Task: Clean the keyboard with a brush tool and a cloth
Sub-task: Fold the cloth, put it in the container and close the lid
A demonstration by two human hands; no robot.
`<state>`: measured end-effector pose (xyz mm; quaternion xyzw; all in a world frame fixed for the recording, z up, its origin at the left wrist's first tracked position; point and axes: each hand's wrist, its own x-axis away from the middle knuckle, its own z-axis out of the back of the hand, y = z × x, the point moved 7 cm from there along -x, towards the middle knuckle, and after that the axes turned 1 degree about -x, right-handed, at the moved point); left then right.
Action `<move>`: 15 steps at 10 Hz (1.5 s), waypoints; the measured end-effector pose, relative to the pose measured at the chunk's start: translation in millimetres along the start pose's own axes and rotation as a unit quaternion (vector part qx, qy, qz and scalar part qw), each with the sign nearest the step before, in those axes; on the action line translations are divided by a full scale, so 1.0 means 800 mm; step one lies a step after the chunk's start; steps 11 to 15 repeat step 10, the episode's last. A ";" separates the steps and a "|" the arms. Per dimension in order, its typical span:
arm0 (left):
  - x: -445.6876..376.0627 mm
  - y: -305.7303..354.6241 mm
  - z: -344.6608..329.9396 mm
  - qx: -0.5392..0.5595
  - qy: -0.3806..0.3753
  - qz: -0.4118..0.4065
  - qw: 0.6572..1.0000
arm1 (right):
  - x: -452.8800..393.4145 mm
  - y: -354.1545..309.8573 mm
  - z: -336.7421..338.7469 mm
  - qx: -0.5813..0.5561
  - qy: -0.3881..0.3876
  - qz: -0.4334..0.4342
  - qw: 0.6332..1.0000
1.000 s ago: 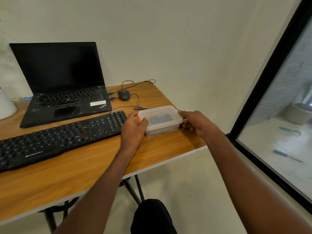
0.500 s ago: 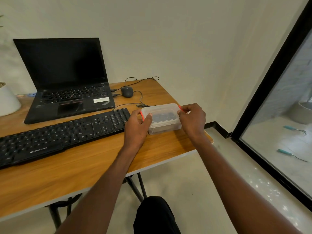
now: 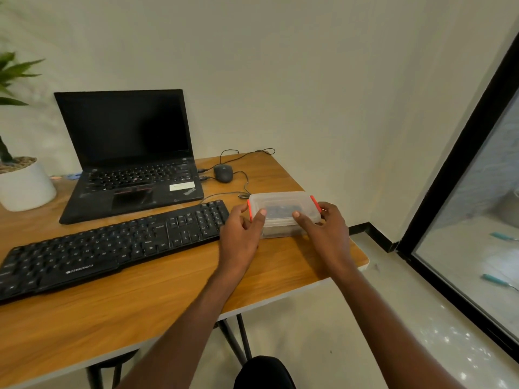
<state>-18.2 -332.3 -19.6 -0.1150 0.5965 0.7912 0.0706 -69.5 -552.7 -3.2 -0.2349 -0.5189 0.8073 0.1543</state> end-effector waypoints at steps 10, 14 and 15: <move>-0.271 -0.015 -0.043 -0.237 -0.038 0.005 0.971 | -0.279 0.027 -0.169 -0.126 -0.068 -0.073 0.987; -0.271 -0.015 -0.043 -0.237 -0.038 0.005 0.971 | -0.279 0.027 -0.169 -0.126 -0.068 -0.073 0.987; -0.271 -0.015 -0.043 -0.237 -0.038 0.005 0.971 | -0.279 0.027 -0.169 -0.126 -0.068 -0.073 0.987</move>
